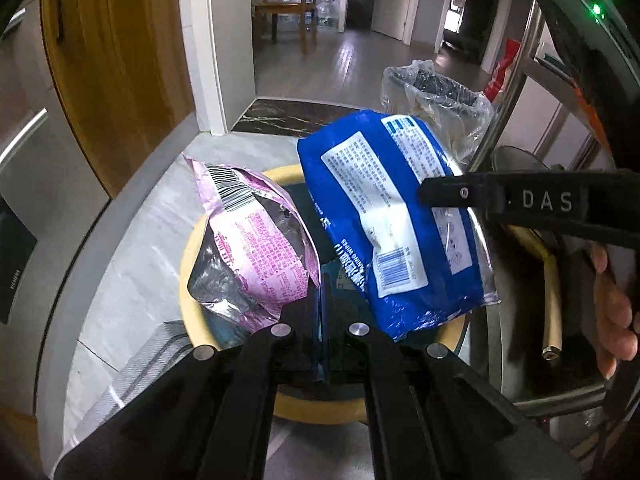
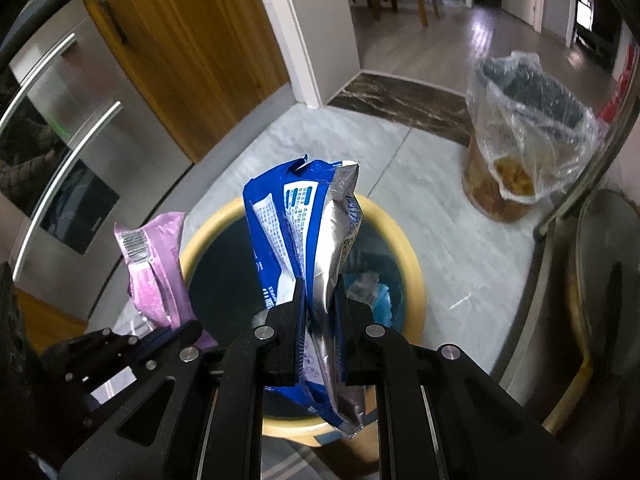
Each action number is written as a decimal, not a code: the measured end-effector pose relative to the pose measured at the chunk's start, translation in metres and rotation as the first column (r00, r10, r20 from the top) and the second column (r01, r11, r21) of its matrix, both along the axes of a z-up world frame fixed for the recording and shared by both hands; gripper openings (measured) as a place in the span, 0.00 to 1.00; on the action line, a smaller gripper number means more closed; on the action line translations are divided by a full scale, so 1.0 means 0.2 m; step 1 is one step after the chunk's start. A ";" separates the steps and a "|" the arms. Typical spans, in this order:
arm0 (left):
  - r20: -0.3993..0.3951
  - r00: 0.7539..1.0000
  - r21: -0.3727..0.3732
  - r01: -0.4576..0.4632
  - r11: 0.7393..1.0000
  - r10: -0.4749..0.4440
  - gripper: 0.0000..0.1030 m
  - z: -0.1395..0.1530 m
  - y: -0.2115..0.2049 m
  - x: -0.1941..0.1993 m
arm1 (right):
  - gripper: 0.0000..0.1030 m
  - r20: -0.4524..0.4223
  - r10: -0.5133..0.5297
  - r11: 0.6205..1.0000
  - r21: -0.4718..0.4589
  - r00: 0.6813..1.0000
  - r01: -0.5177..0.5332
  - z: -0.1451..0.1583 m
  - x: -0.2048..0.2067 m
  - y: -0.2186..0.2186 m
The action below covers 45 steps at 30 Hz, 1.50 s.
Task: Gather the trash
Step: 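Open both tools to drop the wipes pack and pink packet into the bin, then move both tools back over the mat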
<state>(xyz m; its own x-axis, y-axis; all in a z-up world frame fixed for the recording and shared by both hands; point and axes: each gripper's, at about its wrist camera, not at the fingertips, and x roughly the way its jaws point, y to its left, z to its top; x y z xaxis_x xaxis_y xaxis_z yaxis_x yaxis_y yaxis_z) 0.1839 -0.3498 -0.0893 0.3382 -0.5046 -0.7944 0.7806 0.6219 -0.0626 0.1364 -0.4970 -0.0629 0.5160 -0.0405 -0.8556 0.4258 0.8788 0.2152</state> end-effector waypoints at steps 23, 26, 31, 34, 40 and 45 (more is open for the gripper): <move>-0.024 0.999 0.062 -0.021 0.998 0.022 0.19 -0.18 -0.03 0.03 | 0.14 -0.084 0.003 0.998 0.069 0.996 0.002 -0.24 0.05 0.00; -0.005 0.999 0.053 -0.044 0.998 0.045 0.39 -0.16 -0.01 0.04 | 0.14 -0.083 -0.006 0.997 0.074 0.997 0.013 -0.25 0.05 -0.01; 0.007 0.997 0.045 -0.078 0.996 0.078 0.51 -0.15 0.03 0.04 | 0.17 -0.080 -0.005 0.998 0.067 0.997 0.010 -0.25 0.05 -0.01; 0.009 0.996 0.045 -0.085 0.995 0.085 0.52 -0.15 0.05 0.04 | 0.18 -0.073 -0.008 0.998 0.061 0.997 0.012 -0.24 0.04 -0.01; 0.008 0.995 0.046 -0.100 0.994 0.100 0.52 -0.13 0.09 0.04 | 0.31 -0.066 -0.022 0.998 0.058 0.998 0.026 -0.22 0.03 -0.01; 0.020 0.993 0.048 -0.116 0.992 0.115 0.52 -0.07 0.17 0.00 | 0.38 -0.043 -0.008 0.999 0.037 0.999 0.010 -0.16 0.04 0.03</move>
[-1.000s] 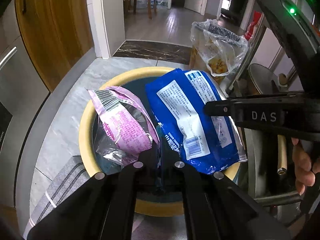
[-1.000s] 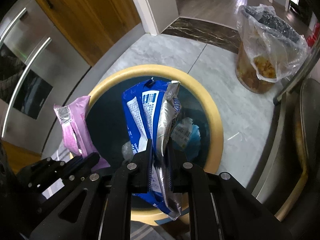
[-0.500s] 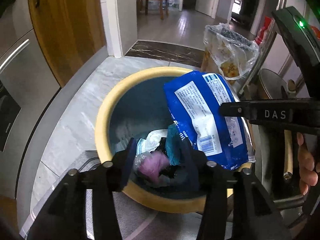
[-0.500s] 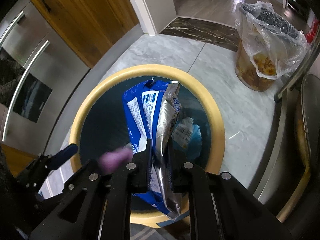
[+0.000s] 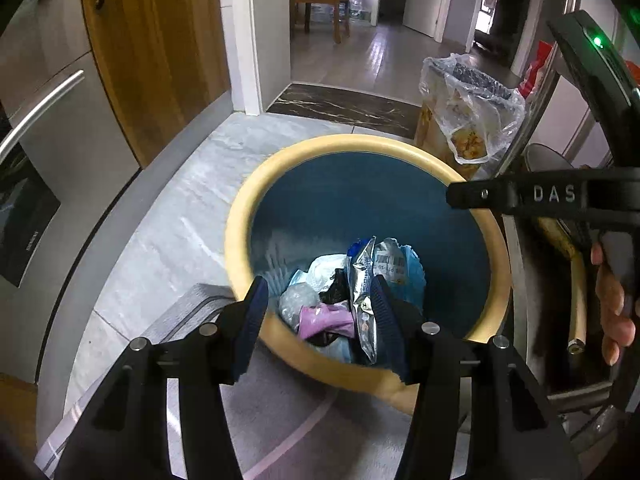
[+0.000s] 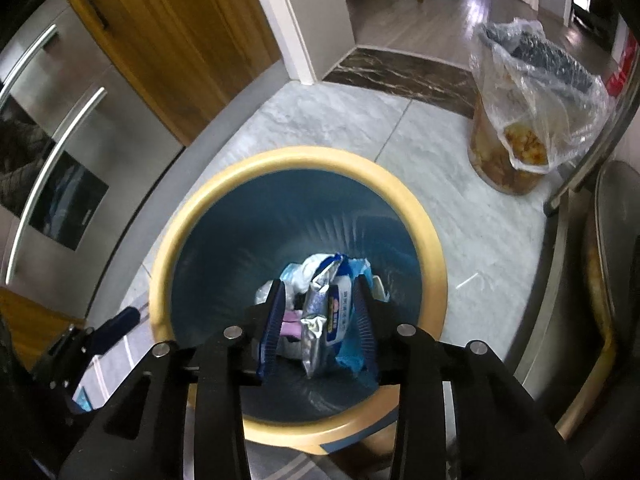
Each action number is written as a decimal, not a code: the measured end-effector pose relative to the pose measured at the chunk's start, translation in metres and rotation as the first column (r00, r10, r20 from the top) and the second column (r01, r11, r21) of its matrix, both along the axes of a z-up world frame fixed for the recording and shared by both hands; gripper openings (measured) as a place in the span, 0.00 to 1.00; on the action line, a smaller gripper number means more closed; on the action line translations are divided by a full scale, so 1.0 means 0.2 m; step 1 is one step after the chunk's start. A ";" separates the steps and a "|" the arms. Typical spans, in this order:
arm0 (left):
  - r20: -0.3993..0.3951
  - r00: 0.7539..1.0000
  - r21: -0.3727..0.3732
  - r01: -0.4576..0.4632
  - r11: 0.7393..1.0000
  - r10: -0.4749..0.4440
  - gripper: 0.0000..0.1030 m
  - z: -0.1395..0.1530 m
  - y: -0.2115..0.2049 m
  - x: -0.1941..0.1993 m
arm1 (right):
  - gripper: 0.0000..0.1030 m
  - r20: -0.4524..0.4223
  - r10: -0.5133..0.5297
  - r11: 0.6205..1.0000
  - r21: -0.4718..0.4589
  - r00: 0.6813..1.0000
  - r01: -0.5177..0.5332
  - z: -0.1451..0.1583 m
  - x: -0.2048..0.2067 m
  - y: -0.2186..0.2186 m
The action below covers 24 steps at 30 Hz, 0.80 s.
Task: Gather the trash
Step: 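Move both tools back over the mat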
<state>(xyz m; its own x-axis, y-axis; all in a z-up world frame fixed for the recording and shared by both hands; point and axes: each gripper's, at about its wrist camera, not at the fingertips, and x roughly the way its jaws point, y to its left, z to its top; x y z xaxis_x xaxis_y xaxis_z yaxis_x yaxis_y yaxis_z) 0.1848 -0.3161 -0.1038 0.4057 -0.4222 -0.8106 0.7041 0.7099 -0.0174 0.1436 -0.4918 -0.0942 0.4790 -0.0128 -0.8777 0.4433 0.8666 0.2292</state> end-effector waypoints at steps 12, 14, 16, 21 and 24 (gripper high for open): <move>0.069 0.987 -0.039 -0.142 0.989 0.145 0.87 0.26 0.35 -0.17 | 0.90 0.091 0.071 0.997 -0.040 0.993 -0.068 0.22 -0.13 0.24; 0.097 0.980 -0.042 -0.171 0.984 0.174 0.94 0.31 0.42 -0.20 | 0.91 0.108 0.072 0.997 -0.036 0.992 -0.068 0.26 -0.16 0.27; 0.110 0.974 -0.054 -0.195 0.979 0.200 0.94 0.36 0.50 -0.23 | 0.91 0.130 0.080 0.996 -0.034 0.988 -0.076 0.29 -0.20 0.30; 0.116 0.965 -0.085 -0.228 0.970 0.237 0.95 0.45 0.69 -0.31 | 0.91 0.147 0.141 0.985 -0.118 0.979 -0.125 0.36 -0.27 0.41; 0.139 0.957 -0.074 -0.245 0.967 0.253 0.94 0.48 0.83 -0.37 | 0.91 0.143 0.163 0.982 -0.122 0.976 -0.146 0.36 -0.30 0.46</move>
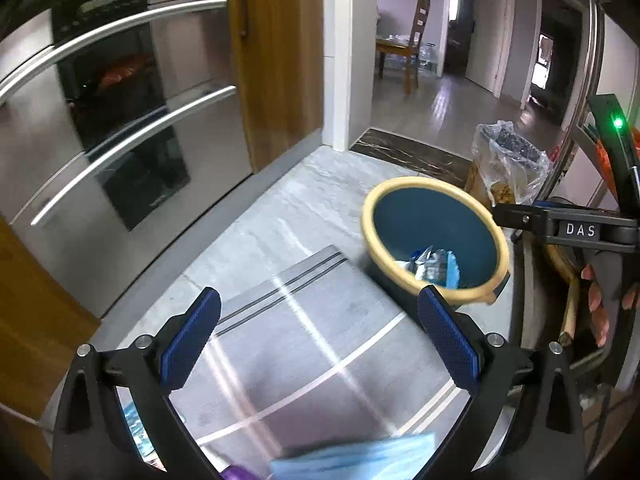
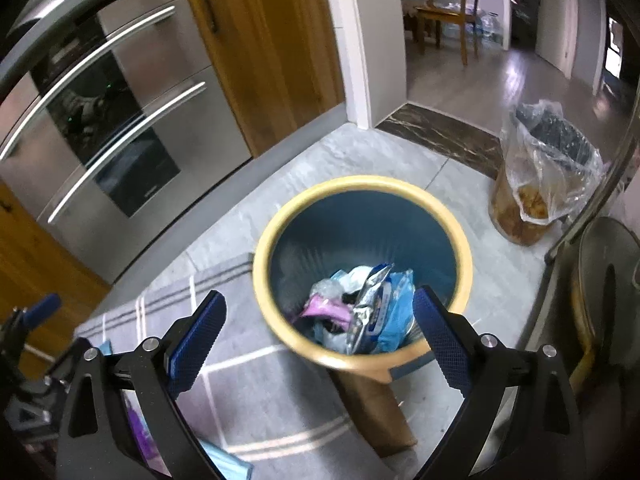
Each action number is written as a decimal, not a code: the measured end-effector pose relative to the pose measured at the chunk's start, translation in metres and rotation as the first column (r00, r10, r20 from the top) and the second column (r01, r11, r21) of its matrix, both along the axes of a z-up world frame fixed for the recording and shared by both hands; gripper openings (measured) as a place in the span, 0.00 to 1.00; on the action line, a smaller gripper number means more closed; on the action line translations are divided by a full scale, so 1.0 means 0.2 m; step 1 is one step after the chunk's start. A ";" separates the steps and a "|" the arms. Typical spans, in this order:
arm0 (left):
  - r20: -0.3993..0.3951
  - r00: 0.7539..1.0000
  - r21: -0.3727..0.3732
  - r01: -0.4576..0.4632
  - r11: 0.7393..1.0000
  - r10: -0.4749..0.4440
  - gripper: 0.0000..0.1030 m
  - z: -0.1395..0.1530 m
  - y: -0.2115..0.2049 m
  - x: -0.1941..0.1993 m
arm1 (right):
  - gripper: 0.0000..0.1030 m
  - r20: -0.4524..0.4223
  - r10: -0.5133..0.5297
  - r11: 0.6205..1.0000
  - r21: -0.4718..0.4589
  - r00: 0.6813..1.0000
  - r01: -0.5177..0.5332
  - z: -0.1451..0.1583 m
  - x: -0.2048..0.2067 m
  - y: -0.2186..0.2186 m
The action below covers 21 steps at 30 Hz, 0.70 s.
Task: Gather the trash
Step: 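Move both tools back over the mat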
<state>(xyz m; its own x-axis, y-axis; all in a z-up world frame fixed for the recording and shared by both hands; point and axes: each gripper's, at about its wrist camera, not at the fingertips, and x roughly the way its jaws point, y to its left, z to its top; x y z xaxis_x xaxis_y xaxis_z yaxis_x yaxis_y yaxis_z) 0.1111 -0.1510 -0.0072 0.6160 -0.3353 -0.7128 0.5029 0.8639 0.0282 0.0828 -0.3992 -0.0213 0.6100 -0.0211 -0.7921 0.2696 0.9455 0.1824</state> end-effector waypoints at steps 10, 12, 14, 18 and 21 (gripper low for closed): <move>0.021 0.996 -0.008 -0.089 0.996 0.090 0.95 0.03 0.37 -0.18 | 0.92 0.016 0.040 0.999 -0.033 0.999 -0.039 0.07 -0.14 0.17; 0.036 0.993 -0.013 -0.112 0.994 0.112 0.95 0.03 0.44 -0.20 | 0.93 -0.001 0.028 0.999 -0.040 1.000 -0.029 0.06 -0.15 0.20; 0.048 0.990 -0.018 -0.129 0.991 0.130 0.95 0.03 0.50 -0.22 | 0.93 -0.024 0.021 1.000 -0.020 0.999 -0.022 0.04 -0.16 0.22; 0.033 0.981 -0.045 -0.192 0.980 0.193 0.95 0.03 0.62 -0.20 | 0.93 -0.047 0.031 0.999 0.015 0.998 -0.030 0.02 -0.18 0.28; 0.012 0.969 -0.077 -0.244 0.967 0.246 0.95 0.03 0.75 -0.19 | 0.93 -0.052 0.059 0.998 0.004 0.997 -0.058 0.01 -0.17 0.35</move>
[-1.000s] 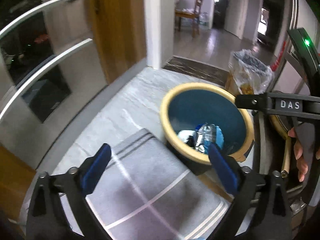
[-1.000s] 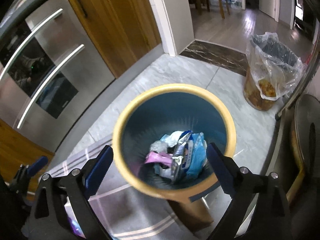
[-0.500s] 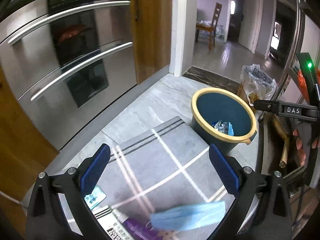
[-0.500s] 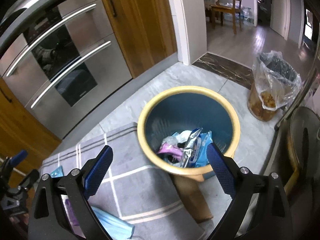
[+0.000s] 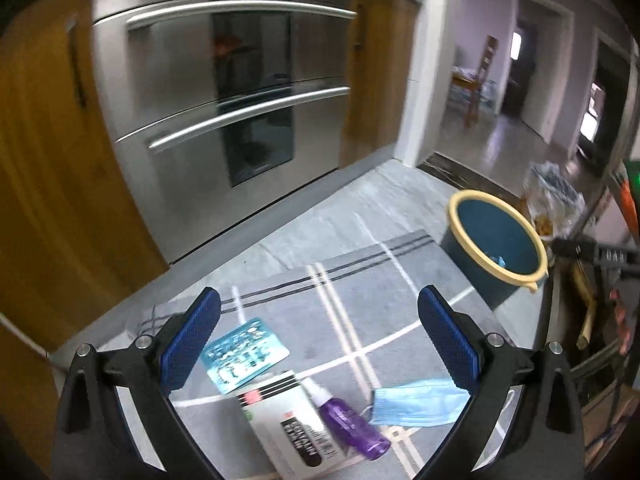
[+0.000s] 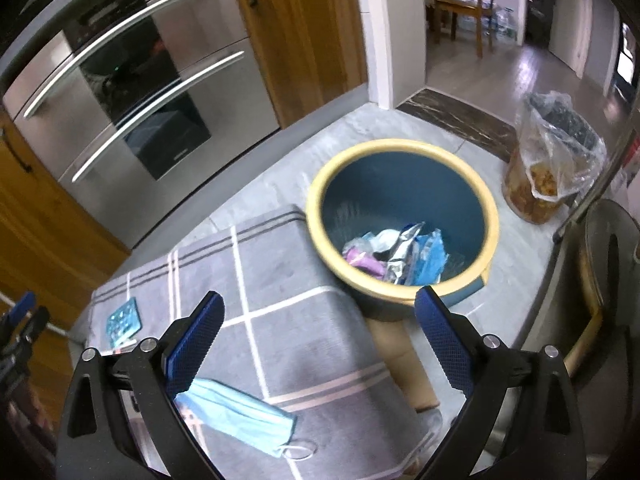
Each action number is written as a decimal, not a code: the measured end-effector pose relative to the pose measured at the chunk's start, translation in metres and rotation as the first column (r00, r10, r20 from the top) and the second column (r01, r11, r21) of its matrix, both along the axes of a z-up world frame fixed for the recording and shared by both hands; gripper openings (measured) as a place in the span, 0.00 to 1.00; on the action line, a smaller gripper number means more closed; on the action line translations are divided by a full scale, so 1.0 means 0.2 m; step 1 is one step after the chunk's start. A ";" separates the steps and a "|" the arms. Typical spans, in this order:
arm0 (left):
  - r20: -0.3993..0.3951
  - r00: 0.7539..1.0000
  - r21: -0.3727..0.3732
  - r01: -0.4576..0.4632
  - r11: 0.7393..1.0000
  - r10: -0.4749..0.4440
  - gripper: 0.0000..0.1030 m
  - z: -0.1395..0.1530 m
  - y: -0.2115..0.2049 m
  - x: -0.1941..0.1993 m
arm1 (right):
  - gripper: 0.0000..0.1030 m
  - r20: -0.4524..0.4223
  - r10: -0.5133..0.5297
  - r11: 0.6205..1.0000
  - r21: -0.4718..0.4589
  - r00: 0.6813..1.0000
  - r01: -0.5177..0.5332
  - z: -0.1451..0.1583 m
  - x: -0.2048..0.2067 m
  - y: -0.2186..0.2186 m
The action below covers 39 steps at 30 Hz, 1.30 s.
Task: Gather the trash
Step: 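Move both tools back over the mat, then lower the right tool toward the blue face mask while the left tool approaches the blister pack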
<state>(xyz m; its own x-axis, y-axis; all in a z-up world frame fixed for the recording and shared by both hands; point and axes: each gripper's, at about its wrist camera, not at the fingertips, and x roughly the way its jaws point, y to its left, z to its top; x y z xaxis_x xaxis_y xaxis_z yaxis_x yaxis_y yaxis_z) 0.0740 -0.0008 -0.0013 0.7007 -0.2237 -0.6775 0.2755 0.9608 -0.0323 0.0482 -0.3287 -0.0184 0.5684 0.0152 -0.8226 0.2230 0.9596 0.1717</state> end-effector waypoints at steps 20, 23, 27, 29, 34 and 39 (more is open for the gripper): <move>-0.207 0.940 0.083 -0.261 0.962 0.272 0.94 -0.35 0.41 0.22 | 0.93 -0.123 0.236 0.971 0.004 0.964 -0.237 -0.29 0.01 0.63; -0.213 0.946 0.147 -0.216 0.965 0.244 0.94 -0.43 0.33 0.26 | 0.93 -0.144 0.290 0.956 0.013 0.946 -0.292 -0.33 -0.01 0.69; -0.277 0.932 0.161 -0.196 0.967 0.235 0.94 -0.55 0.27 0.30 | 0.93 -0.181 0.365 0.928 -0.008 0.913 -0.373 -0.40 -0.02 0.77; -0.293 0.924 0.163 -0.204 0.965 0.245 0.94 -0.59 0.24 0.33 | 0.93 -0.198 0.378 0.921 -0.013 0.904 -0.388 -0.42 -0.01 0.78; -0.343 0.904 0.127 -0.225 0.966 0.256 0.94 -0.69 0.18 0.39 | 0.93 -0.231 0.383 0.920 0.012 0.895 -0.391 -0.47 0.00 0.78; -0.356 0.891 0.165 -0.237 0.957 0.282 0.94 -0.78 0.15 0.43 | 0.93 -0.274 0.382 0.919 0.009 0.883 -0.395 -0.54 0.03 0.77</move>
